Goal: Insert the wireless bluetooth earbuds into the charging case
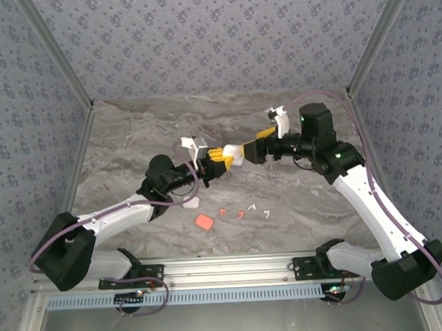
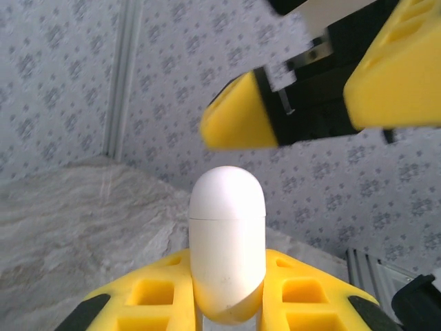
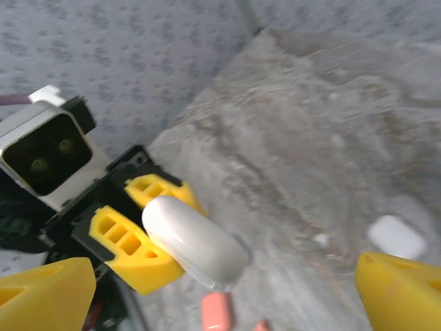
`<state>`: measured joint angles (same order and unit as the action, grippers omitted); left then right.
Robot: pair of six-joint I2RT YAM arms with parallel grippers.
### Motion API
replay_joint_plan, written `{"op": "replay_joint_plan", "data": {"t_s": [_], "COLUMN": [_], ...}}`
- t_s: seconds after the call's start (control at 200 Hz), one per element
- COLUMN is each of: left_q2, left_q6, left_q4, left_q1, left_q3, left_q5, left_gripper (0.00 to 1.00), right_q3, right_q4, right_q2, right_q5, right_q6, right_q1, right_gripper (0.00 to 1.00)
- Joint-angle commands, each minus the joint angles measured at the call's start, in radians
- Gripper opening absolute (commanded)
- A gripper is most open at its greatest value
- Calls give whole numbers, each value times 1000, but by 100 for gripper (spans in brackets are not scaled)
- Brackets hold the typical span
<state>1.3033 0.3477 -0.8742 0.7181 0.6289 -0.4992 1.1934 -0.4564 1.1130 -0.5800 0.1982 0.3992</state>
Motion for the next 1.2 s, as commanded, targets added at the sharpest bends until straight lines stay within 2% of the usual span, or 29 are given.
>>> {"op": "replay_joint_plan", "data": {"t_s": [0.0, 0.205, 0.38, 0.69, 0.78, 0.884, 1.009, 1.199], "left_q2": [12, 148, 306, 525, 557, 568, 553, 492], "left_q6": [-1, 94, 175, 298, 322, 324, 300, 256], "left_q4": [104, 181, 188, 182, 186, 213, 258, 321], "left_q1": [-22, -63, -47, -28, -28, -29, -29, -42], "left_q3": [23, 17, 37, 115, 130, 138, 137, 119], "left_q5": [59, 97, 69, 78, 80, 97, 124, 171], "left_gripper": [0, 0, 0, 0, 8, 26, 42, 54], "right_q3": [-36, -87, -113, -127, -130, -133, -139, -154], "right_q4": [-44, -60, -55, -53, -56, -61, -63, -67], "right_q2": [-52, -65, -70, -54, -53, -51, -51, -48], "right_q5": [191, 211, 264, 259, 262, 264, 259, 246], "right_q6": [22, 83, 108, 111, 108, 100, 94, 73], "right_q1": [-47, -133, -155, -169, -173, -178, -183, -183], "right_gripper": [99, 100, 100, 100, 100, 100, 100, 100]}}
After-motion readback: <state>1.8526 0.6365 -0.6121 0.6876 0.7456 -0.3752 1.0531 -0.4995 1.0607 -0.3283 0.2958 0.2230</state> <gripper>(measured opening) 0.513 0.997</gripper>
